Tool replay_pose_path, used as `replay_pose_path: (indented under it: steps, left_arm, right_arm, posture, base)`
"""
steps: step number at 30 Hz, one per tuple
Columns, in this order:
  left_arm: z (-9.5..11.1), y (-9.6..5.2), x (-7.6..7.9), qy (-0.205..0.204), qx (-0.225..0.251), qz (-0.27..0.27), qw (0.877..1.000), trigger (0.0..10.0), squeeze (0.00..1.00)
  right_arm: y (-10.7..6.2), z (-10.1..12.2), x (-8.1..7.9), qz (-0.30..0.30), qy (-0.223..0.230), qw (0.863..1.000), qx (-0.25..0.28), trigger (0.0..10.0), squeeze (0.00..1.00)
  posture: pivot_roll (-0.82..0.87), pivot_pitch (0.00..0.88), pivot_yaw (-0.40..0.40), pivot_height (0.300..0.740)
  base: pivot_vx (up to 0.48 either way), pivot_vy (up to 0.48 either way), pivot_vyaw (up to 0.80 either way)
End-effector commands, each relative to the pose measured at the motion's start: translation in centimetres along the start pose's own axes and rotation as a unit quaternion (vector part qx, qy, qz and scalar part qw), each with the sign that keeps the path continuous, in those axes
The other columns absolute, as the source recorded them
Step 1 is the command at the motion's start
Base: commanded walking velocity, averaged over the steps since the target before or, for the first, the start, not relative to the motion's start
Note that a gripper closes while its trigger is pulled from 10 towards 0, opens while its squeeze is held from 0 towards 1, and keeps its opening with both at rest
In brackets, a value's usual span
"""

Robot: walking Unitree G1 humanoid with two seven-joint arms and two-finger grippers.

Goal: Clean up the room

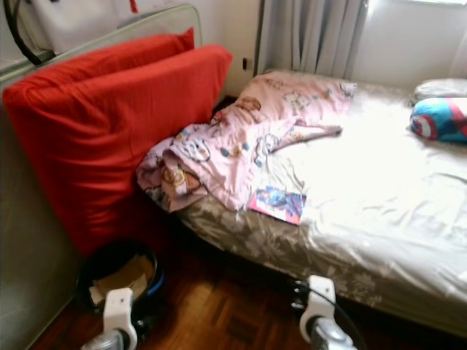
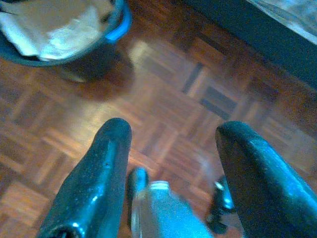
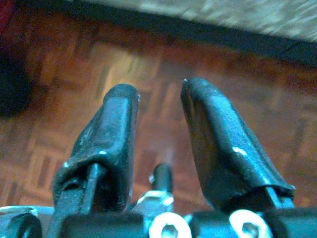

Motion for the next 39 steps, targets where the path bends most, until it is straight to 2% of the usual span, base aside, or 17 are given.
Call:
replay_pose_path:
  steps: [1, 15, 19, 39]
  left_arm:
    - [-0.54, -0.21, -1.43, 0.000, -0.009, 0.018, 1.000, 10.0, 0.00]
    - [-0.70, -0.24, -1.39, 0.000, -0.010, 0.017, 1.000, 10.0, 0.00]
    - [-0.74, -0.25, -1.38, 0.001, -0.010, 0.016, 1.000, 10.0, 0.00]
    - [-0.75, -0.27, -1.50, 0.003, -0.010, 0.015, 1.000, 10.0, 0.00]
  right_arm:
    - [0.25, 0.17, -1.51, 0.017, 0.005, 1.000, 0.005, 10.0, 0.00]
    - [0.22, 0.28, -1.55, 0.023, -0.009, 1.000, 0.012, 10.0, 0.00]
    - [0.21, 0.22, -1.55, 0.023, -0.011, 1.000, 0.010, 10.0, 0.00]
    - [0.22, 0.03, -1.50, 0.016, 0.005, 1.000, 0.011, 10.0, 0.00]
  posture:
    - [0.06, 0.000, -0.042, 0.740]
    - [0.06, 0.000, -0.041, 0.740]
    - [0.06, 0.000, -0.042, 0.740]
    - [0.05, 0.000, -0.031, 0.740]
  base:
    - [0.322, 0.000, 0.00]
    - [0.322, 0.000, 0.00]
    - [0.323, 0.000, 0.80]
    - [0.326, 0.000, 0.03]
Point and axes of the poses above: a point about 5 cm out from each wrist's last joint towards the gripper, its own y axis pointing out of the wrist towards the gripper, its own z axis along the axis of the wrist's last joint, x = y × z, the point moved 4 cm from there along y, pointing out of the wrist towards the gripper, and after that the axes turned 14 degrees about y, right-handed, at the moved point
